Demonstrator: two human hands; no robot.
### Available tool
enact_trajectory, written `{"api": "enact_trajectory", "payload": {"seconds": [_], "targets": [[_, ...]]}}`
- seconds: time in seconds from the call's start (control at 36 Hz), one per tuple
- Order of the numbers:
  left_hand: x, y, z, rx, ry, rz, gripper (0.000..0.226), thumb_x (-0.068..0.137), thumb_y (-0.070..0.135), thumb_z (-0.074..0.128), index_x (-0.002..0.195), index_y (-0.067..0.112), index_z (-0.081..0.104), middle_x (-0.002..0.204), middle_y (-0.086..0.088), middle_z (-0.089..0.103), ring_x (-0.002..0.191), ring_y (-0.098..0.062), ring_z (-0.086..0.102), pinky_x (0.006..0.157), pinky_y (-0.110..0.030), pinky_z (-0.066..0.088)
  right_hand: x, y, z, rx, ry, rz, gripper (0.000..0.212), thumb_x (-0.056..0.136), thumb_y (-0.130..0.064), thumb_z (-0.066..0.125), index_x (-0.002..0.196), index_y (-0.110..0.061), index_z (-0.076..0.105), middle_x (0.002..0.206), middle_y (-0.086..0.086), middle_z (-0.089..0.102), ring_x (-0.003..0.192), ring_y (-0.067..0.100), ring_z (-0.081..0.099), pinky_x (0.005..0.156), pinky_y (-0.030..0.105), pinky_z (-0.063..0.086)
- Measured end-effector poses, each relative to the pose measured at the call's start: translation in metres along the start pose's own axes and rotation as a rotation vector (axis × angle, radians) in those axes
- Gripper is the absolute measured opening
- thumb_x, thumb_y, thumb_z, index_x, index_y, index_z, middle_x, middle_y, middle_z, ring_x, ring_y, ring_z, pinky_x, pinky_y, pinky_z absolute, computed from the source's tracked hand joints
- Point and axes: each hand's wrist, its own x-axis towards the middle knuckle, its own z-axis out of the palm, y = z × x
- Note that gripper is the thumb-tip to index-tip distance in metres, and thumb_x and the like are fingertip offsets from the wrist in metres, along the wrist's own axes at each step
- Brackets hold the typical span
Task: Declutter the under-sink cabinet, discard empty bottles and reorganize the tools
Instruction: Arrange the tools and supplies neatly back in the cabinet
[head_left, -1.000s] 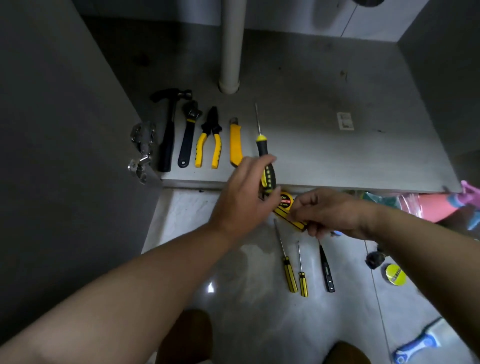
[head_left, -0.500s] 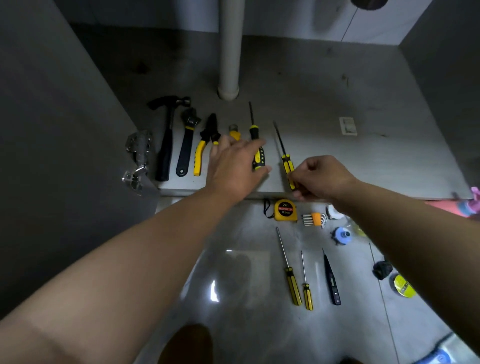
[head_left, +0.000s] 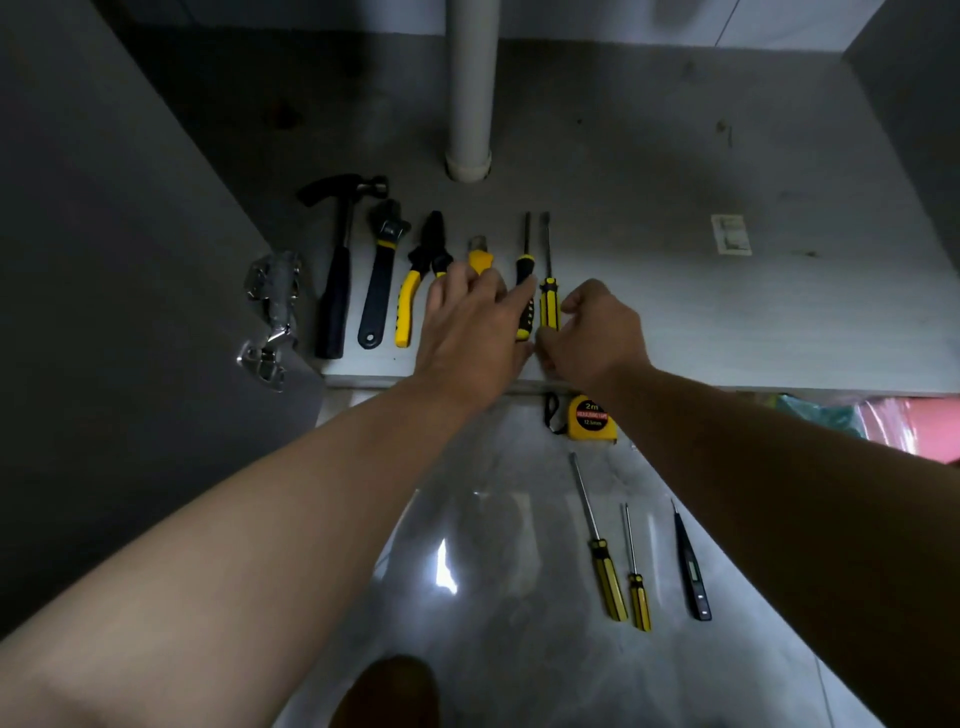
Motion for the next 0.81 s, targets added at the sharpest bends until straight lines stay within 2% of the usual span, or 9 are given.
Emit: {"api": "enact_trajectory", "payload": {"seconds": [0.11,0.25,0.33,0.44,0.67,0.81], "targets": [[-0.003,-0.001,-0.002,0.015,0.008,-0.007,0.069,0.089,0.049,0.068,0.15,0.026,0.045,0.121,0.002,0.062,0.117,-0.027,0.043,0.102,-0.041,0.035,-0.005,-0.001,0.004,-0.005,0.002,-0.087,0.046,0.09,-0.02,0.07,0.131,-0.016,0.05,0.103,0.01,0.065,0.098,0.026,0.064,0.09,0.045,0.056],[-0.003,-0.003,-0.003,0.043,0.019,-0.03,0.068,0.089,0.054,0.065,0.149,0.026,0.047,0.124,0.003,0.06,0.12,-0.027,0.043,0.106,-0.042,0.035,-0.005,-0.002,0.004,-0.02,0.003,-0.112,0.051,0.094,-0.021,0.067,0.141,-0.018,0.049,0.116,0.012,0.064,0.107,0.027,0.062,0.094,0.039,0.053],[-0.004,-0.005,-0.003,0.055,0.04,-0.042,0.068,0.086,0.056,0.067,0.144,0.023,0.051,0.127,0.001,0.057,0.123,-0.028,0.042,0.105,-0.042,0.035,-0.003,-0.003,0.005,-0.046,0.004,-0.137,0.051,0.094,-0.019,0.066,0.143,-0.018,0.049,0.115,0.014,0.062,0.108,0.028,0.06,0.089,0.032,0.05],[-0.005,-0.006,-0.005,0.043,0.064,-0.058,0.067,0.083,0.056,0.07,0.139,0.021,0.056,0.131,0.0,0.053,0.126,-0.027,0.04,0.105,-0.041,0.035,-0.001,-0.004,0.008,-0.045,0.015,-0.14,0.051,0.095,-0.019,0.065,0.144,-0.019,0.049,0.116,0.014,0.059,0.106,0.028,0.06,0.092,0.038,0.053],[-0.008,-0.006,-0.005,0.029,0.06,-0.076,0.064,0.084,0.056,0.069,0.138,0.022,0.057,0.136,-0.003,0.049,0.129,-0.027,0.039,0.105,-0.039,0.033,0.004,0.001,0.012,-0.044,0.015,-0.161,0.051,0.096,-0.02,0.063,0.146,-0.019,0.049,0.118,0.016,0.058,0.107,0.029,0.06,0.088,0.033,0.049],[-0.014,-0.005,-0.007,-0.019,0.049,-0.102,0.072,0.084,0.057,0.069,0.143,0.019,0.052,0.139,-0.005,0.046,0.133,-0.027,0.037,0.11,-0.04,0.034,-0.007,0.01,0.004,-0.041,0.036,-0.213,0.046,0.097,-0.023,0.062,0.14,-0.017,0.048,0.119,0.012,0.058,0.095,0.016,0.057,0.082,0.028,0.045]]}}
